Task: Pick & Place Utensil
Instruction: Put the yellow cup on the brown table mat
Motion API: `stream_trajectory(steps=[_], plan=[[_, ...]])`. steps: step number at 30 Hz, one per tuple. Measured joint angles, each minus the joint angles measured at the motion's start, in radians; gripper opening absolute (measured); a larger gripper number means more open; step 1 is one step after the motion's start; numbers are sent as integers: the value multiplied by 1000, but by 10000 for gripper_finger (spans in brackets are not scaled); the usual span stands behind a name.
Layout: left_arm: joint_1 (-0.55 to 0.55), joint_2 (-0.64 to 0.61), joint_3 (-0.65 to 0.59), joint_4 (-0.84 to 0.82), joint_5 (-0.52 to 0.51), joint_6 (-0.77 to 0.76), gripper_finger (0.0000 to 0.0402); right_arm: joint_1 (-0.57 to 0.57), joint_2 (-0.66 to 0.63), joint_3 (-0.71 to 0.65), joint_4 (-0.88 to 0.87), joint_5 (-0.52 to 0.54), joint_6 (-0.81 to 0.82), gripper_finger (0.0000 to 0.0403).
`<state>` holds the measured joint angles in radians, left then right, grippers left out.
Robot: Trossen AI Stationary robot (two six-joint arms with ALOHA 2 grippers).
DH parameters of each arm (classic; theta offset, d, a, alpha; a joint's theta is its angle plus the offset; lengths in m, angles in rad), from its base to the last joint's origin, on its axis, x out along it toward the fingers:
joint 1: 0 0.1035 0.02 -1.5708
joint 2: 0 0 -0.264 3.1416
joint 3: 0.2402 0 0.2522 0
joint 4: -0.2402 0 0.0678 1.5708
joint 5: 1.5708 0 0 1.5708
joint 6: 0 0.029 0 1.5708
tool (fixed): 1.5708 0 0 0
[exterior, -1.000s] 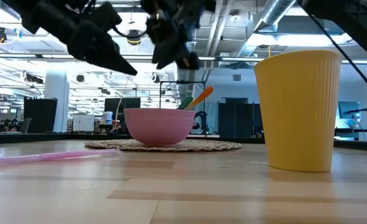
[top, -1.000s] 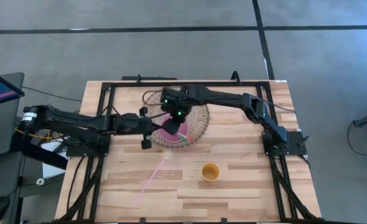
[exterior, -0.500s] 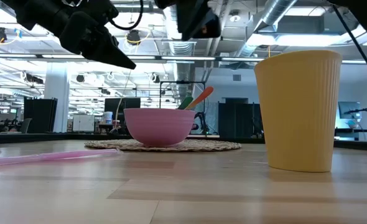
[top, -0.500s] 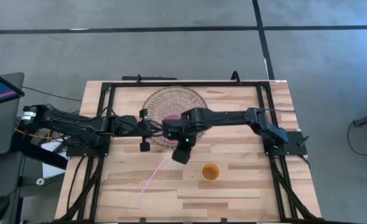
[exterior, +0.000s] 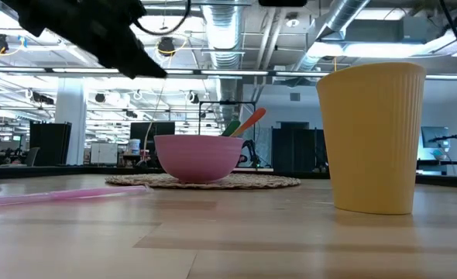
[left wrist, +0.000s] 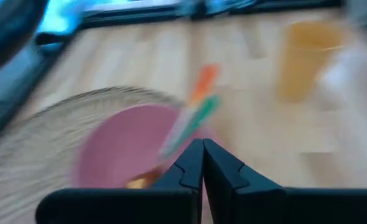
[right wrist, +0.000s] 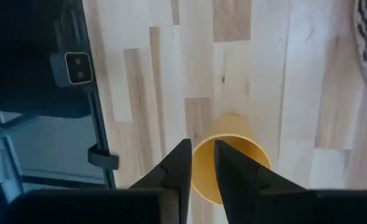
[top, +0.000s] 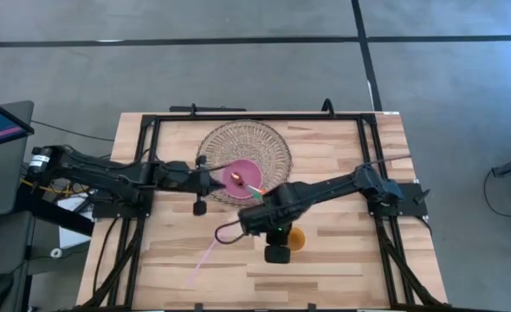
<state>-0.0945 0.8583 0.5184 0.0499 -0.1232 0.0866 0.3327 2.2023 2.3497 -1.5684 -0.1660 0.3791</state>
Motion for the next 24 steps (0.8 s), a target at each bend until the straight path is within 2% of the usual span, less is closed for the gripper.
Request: stream_trajectory(steps=[3, 5, 11, 15, 17, 20, 21, 24], plan=[[-37, -22, 12, 3, 123, -20, 11, 20, -16, 0, 6, 23, -16, 63], [-67, -43, 18, 4, 156, -20, 10, 32, -25, 0, 2, 30, -23, 63], [-135, -104, 19, 6, 157, -18, 7, 46, -70, -18, -4, 16, -7, 63], [-161, -129, 19, -3, 157, -18, 10, 59, -150, -23, -7, 10, 20, 63], [-164, -134, 19, 2, 157, -17, 11, 70, -202, -21, -9, 93, 19, 63], [-164, -137, 19, 4, 154, -16, 9, 107, -256, -44, -4, 314, -5, 63], [-164, -137, 19, 8, 152, -15, 8, 116, -273, -77, 0, 351, -14, 63], [-162, -137, 19, 19, 151, -15, 7, 129, -345, -248, 75, 342, -8, 63]])
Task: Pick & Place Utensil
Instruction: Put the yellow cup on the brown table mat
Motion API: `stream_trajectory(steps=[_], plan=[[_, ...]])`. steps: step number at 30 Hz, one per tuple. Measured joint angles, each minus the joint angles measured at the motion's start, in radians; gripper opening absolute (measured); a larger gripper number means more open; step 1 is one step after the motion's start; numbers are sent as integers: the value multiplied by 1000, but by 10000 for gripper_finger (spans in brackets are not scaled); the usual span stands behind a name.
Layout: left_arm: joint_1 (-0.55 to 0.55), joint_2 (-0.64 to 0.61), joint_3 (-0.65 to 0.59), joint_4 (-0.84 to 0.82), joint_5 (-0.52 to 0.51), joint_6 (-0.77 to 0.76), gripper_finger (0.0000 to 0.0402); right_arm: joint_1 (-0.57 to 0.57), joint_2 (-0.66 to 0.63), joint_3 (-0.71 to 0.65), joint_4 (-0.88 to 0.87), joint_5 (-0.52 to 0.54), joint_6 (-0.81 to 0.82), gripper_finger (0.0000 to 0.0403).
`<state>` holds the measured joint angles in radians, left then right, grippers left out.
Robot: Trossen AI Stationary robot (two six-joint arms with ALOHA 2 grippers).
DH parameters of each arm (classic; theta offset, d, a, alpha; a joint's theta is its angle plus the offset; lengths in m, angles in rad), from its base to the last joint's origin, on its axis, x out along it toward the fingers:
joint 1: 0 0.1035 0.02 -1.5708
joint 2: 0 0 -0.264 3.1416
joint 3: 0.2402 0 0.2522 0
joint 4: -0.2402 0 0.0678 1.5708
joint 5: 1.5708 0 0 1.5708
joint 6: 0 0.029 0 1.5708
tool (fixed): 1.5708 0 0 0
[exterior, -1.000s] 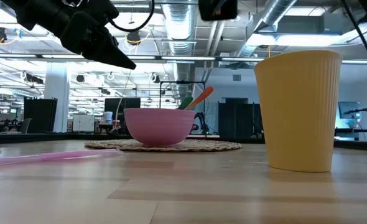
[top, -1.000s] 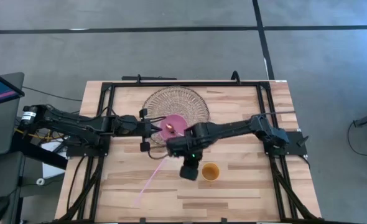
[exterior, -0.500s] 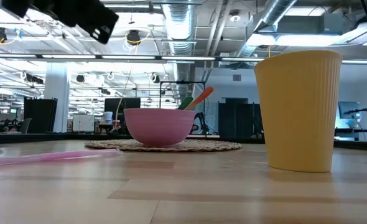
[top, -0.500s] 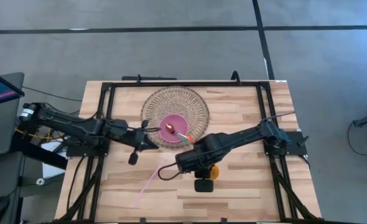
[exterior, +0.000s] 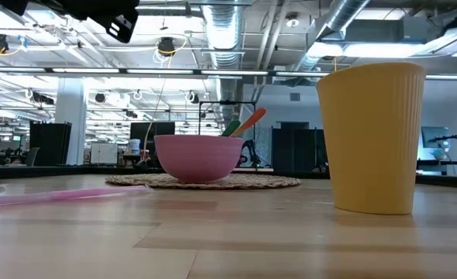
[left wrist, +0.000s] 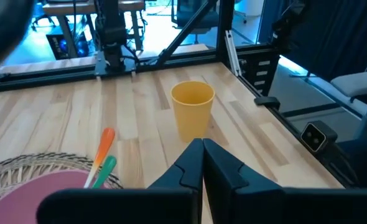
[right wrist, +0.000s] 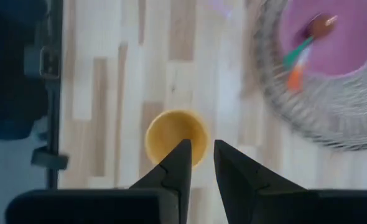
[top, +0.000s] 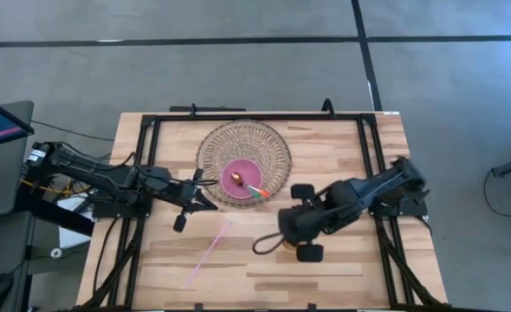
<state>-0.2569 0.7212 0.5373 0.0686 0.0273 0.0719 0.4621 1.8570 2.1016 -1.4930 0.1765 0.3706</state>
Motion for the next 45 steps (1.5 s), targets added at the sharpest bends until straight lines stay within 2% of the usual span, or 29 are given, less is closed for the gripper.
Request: stream_trajectory(steps=[7, 10, 13, 25, 31, 36, 45], plan=[[0, 0, 0, 4, 0, 1, 11, -41, -186, -563, 395, -180, 139, 63], [0, 0, 0, 10, 0, 1, 12, -63, -240, -713, 550, -229, 154, 63], [0, 0, 0, 25, 0, 2, 12, -89, -256, -793, 596, -258, 154, 63], [0, 0, 0, 45, 0, 2, 12, -158, -202, -822, 602, -261, 143, 63], [0, 0, 0, 45, 0, 2, 12, -166, -201, -823, 606, -263, 144, 63], [0, 0, 0, 45, 0, 2, 12, -166, -201, -823, 607, -309, 143, 63], [0, 0, 0, 45, 0, 2, 12, -166, -160, -822, 611, -284, 90, 63]])
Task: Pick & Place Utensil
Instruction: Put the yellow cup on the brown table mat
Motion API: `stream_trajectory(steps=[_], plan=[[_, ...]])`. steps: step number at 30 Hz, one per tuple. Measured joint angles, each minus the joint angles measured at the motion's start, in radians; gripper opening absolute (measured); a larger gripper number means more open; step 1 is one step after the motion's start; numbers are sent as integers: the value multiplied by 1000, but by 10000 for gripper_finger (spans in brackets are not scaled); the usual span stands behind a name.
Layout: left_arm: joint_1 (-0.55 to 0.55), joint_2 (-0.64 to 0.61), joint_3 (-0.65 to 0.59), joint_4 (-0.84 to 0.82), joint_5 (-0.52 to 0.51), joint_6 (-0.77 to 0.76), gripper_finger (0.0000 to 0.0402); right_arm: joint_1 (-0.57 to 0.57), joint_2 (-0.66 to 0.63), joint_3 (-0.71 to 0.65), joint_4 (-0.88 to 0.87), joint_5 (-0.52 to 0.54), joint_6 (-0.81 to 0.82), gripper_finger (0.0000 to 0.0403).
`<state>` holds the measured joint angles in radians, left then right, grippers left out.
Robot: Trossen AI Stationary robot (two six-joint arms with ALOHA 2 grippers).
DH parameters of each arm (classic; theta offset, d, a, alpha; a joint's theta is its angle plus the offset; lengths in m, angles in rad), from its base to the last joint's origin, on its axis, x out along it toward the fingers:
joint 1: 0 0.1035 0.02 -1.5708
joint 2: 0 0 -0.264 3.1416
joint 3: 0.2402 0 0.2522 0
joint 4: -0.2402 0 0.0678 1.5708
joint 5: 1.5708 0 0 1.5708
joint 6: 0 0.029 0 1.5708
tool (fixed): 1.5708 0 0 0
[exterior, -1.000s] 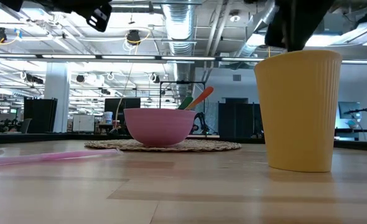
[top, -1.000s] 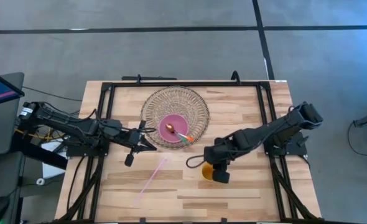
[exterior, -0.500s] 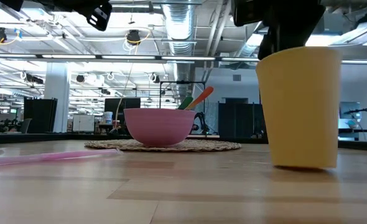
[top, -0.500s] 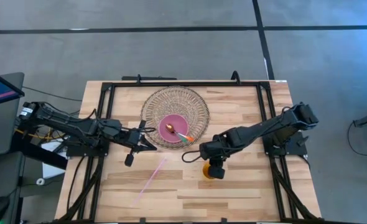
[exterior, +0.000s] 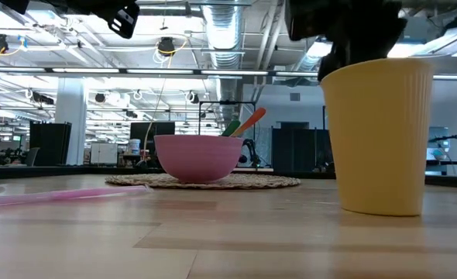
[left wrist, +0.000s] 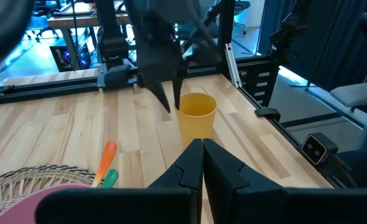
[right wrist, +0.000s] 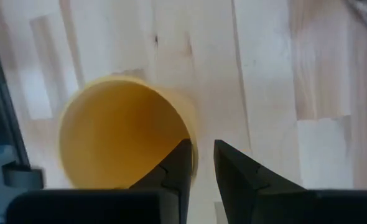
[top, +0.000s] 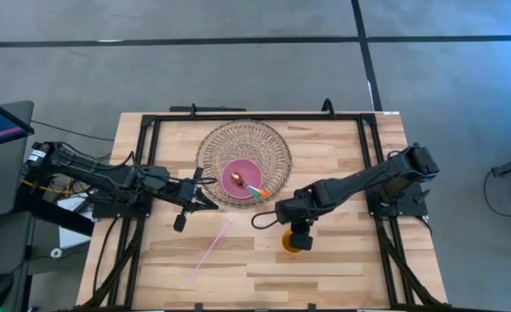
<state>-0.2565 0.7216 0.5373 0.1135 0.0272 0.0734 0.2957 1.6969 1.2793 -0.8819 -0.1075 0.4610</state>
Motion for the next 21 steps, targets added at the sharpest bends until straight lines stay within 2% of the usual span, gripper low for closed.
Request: stream_trajectory(steps=[2, 7, 13, 18, 21], plan=[[0, 0, 0, 0, 0, 0, 12, 0, 24, 0, 0, -5, 0, 63], [0, 0, 0, 0, 0, 0, 12, 0, 81, 0, -3, -116, -16, 58], [0, 0, 0, 0, 0, 0, 12, -23, 90, 7, -3, -204, -16, 8], [0, 0, 0, 0, 0, 0, 12, -60, 81, 19, -19, -236, 7, 11], [0, 0, 0, 0, 0, 0, 12, -89, 81, 68, -95, -235, -7, 4]])
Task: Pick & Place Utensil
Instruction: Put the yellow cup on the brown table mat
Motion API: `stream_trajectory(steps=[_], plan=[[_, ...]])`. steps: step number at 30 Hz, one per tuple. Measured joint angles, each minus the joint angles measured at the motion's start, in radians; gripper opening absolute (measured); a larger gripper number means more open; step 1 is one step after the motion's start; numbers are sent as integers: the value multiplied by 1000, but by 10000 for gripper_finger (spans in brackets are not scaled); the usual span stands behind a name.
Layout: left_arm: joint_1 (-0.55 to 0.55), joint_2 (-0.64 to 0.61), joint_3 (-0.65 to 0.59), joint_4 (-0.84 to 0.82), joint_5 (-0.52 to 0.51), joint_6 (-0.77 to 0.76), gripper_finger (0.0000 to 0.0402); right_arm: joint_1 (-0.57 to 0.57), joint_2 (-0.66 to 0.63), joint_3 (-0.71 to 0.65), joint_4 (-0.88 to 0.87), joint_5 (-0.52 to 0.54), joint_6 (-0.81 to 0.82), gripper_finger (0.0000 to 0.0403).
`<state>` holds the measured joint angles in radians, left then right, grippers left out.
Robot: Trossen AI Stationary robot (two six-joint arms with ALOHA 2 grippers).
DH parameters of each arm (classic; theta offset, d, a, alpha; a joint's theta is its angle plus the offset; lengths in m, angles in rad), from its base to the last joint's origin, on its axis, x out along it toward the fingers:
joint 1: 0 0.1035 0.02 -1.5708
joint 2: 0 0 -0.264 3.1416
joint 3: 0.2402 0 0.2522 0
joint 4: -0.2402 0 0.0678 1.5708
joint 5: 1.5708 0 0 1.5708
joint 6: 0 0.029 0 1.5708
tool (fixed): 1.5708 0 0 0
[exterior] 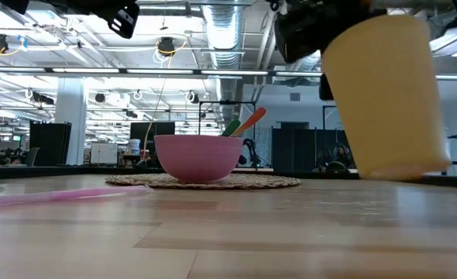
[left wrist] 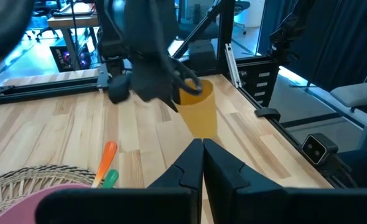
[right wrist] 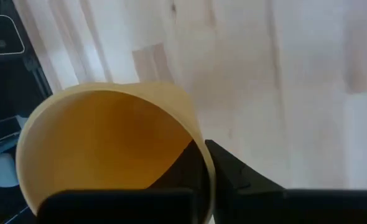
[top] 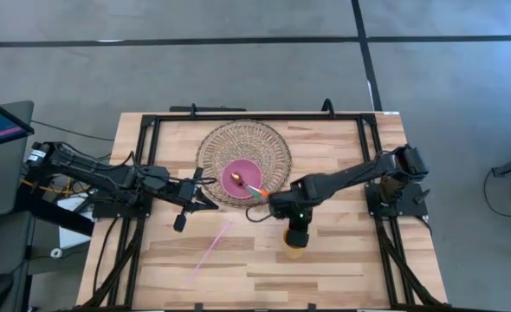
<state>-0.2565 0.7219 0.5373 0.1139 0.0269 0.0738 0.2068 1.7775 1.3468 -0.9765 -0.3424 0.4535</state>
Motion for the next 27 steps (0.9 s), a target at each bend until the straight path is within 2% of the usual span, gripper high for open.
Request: stream_trajectory(steps=[5, 10, 17, 22, 27], plan=[[0, 0, 0, 0, 0, 0, 12, -62, 0, 137, -133, 71, -88, 7], [0, 0, 0, 0, 0, 0, 12, -156, -2, 277, -263, 228, -194, 3], [0, 0, 0, 0, 0, 0, 12, -337, -2, 391, -432, 386, -215, 3], [0, 0, 0, 0, 0, 0, 12, -467, 0, 396, -384, 527, -346, 3], [0, 0, 0, 0, 0, 0, 12, -590, 33, 396, -152, 524, -401, 3]])
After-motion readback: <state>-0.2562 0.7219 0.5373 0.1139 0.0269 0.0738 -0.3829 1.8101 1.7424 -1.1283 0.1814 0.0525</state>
